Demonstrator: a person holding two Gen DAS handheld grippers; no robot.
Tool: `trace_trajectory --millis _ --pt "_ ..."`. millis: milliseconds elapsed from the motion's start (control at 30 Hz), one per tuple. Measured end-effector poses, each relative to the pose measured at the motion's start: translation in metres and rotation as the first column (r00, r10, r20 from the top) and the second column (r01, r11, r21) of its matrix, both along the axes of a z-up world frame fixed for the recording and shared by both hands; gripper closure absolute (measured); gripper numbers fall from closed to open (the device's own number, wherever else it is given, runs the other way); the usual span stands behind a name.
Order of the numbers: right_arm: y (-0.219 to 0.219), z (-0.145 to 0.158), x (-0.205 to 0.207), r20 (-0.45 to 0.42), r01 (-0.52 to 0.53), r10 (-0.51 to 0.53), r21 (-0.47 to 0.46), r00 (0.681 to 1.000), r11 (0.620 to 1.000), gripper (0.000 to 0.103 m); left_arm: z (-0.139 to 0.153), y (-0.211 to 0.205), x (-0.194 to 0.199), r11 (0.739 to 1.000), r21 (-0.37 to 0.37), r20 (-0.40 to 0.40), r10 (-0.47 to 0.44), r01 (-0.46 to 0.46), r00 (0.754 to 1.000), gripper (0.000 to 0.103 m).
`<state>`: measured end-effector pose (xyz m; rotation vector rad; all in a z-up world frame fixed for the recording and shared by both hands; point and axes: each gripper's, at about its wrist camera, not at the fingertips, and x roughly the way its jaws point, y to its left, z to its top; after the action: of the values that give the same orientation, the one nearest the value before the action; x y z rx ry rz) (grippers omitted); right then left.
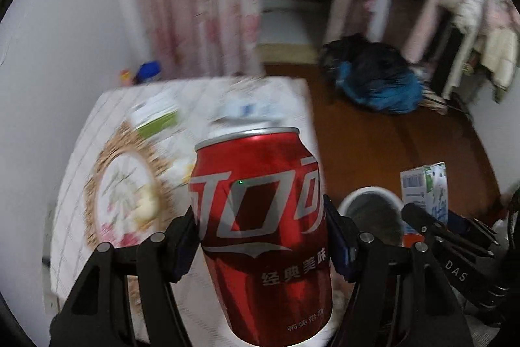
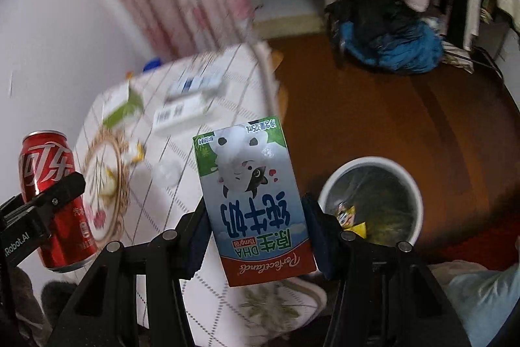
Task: Collect trash
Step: 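Carry the can and carton over the bin and open both tools to drop them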
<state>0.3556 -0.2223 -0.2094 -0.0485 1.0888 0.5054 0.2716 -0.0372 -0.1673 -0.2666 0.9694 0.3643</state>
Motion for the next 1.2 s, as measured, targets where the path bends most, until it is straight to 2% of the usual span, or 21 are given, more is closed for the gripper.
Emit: trace_trajectory --millis 167,300,467,600,700,867,900,933,967,1033,1133,1167,1200 --pt "-0.068 0.02 0.027 0.023 0.103 -0.103 0.021 0.994 0.994 0.048 0.003 -0.055 0.048 0.99 -0.031 0.018 -0.137 0.137 0.99 0.039" --pt "-0.121 0.007 0.05 0.002 0.192 -0.192 -0.004 0.981 0.981 0.048 -0.02 -0.092 0.093 0.97 -0.099 -0.015 -0.226 0.224 0.974 0.039" --pt "-0.176 -0.05 0.082 -0.101 0.295 -0.299 -0.055 0.949 0.954 0.048 -0.08 -0.124 0.146 0.928 -0.24 -0.126 -0.32 0.284 0.939 0.038" --pt "-0.208 -0.106 0.103 -0.216 0.345 -0.356 -0.09 0.909 0.934 0.048 -0.137 -0.142 0.183 0.879 -0.383 -0.221 -0.386 0.284 0.896 0.037" --pt "-0.226 -0.145 0.114 -0.288 0.372 -0.387 -0.108 0.876 0.922 0.048 -0.168 -0.146 0.202 0.87 -0.422 -0.283 -0.393 0.254 0.875 0.036" --pt "-0.232 -0.189 0.127 -0.349 0.385 -0.404 -0.124 0.846 0.914 0.048 -0.195 -0.149 0.213 0.887 -0.4 -0.358 -0.384 0.232 0.851 0.035" --pt "-0.228 -0.198 0.129 -0.359 0.383 -0.402 -0.128 0.842 0.915 0.048 -0.199 -0.148 0.214 0.891 -0.396 -0.37 -0.376 0.221 0.85 0.025" --pt "-0.226 -0.204 0.131 -0.368 0.379 -0.399 -0.128 0.84 0.917 0.048 -0.202 -0.146 0.212 0.895 -0.391 -0.38 -0.368 0.213 0.849 0.01" --pt "-0.223 -0.21 0.132 -0.376 0.376 -0.396 -0.129 0.838 0.918 0.048 -0.204 -0.145 0.211 0.901 -0.38 -0.389 -0.36 0.208 0.848 0.005" --pt "-0.214 -0.225 0.138 -0.394 0.359 -0.383 -0.136 0.836 0.923 0.047 -0.207 -0.142 0.209 0.918 -0.34 -0.411 -0.34 0.204 0.846 0.003" --pt "-0.206 -0.247 0.141 -0.448 0.336 -0.368 -0.153 0.815 0.929 0.043 -0.209 -0.137 0.203 0.936 -0.288 -0.42 -0.312 0.201 0.852 0.003" --pt "-0.205 -0.253 0.143 -0.46 0.327 -0.363 -0.159 0.81 0.931 0.036 -0.207 -0.136 0.199 0.941 -0.273 -0.419 -0.304 0.201 0.856 0.003" --pt "-0.204 -0.258 0.143 -0.464 0.32 -0.366 -0.177 0.807 0.931 0.01 -0.205 -0.134 0.196 0.947 -0.25 -0.416 -0.295 0.203 0.86 0.003"
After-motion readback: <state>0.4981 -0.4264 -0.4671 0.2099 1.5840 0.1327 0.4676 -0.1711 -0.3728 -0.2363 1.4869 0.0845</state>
